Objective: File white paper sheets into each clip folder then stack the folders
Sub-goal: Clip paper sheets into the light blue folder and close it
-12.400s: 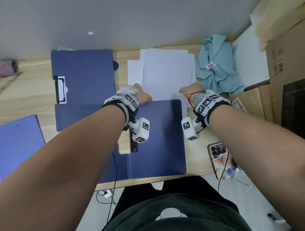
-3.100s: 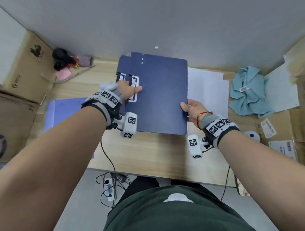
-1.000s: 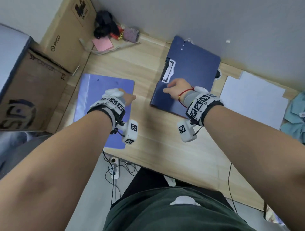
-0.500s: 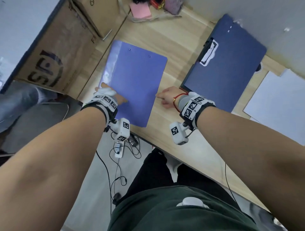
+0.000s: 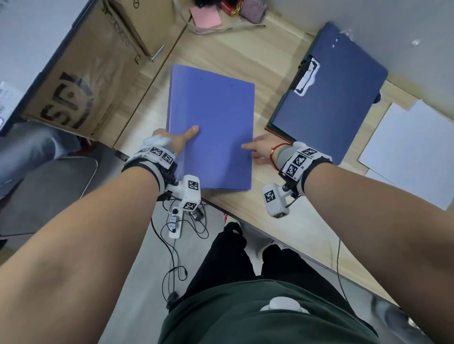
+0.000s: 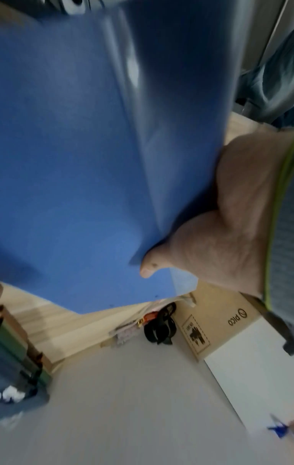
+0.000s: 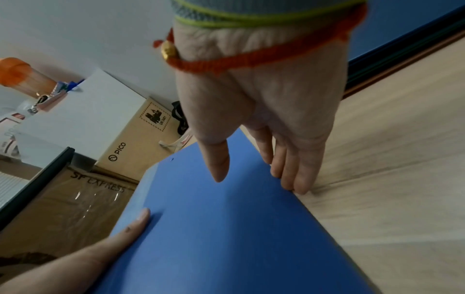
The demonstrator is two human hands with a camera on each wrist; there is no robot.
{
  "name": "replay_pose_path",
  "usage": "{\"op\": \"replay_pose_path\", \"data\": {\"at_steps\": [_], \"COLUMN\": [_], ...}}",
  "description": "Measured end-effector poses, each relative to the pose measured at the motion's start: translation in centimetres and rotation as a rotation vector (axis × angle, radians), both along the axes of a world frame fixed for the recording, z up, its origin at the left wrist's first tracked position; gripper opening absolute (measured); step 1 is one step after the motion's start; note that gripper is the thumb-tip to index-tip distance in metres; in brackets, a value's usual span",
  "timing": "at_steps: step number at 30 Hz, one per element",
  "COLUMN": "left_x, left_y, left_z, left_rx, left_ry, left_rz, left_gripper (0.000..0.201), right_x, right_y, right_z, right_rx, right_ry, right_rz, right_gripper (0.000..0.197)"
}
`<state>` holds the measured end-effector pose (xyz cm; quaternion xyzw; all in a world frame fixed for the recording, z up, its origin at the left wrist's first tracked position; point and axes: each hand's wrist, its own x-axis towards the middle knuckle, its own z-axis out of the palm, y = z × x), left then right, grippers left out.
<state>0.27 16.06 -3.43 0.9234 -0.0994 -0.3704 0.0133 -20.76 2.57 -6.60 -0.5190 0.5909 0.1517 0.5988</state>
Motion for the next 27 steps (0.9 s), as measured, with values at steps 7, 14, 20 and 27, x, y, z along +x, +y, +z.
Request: {"op": "replay_pose_path", "data": {"at_steps": [7, 14, 20, 27], "left_x": [0.7, -7.2, -18.4, -30.3], "left_y": [-2.0, -8.3, -11.8, -12.7], "left_z": [2.6, 6.7, 5.2, 0.6], "left_rx": [-0.489, -0.772, -0.741, -0.425], "left_ry": [-0.045, 0.169, 0.385, 0.38], "left_rz": [0.178, -0.039, -0.415, -0.815], "left_gripper": [0.1, 0.072, 0.065, 0.112], "right_x": [-0.9, -9.6, -23.0, -36.9], "right_y": [-1.1, -6.2, -5.7, -0.6], "right_z": [3.6, 8.1, 7.5, 5.1], "right_rx": [-0.071, -0.252, -0.489, -0.5], "right_ry": [-0.278, -0.386, -0.063, 0.089], "right_rz": [-0.197, -0.518, -0.649, -0.757], "right_gripper": [0.046, 0.049, 0.067, 0.067]}}
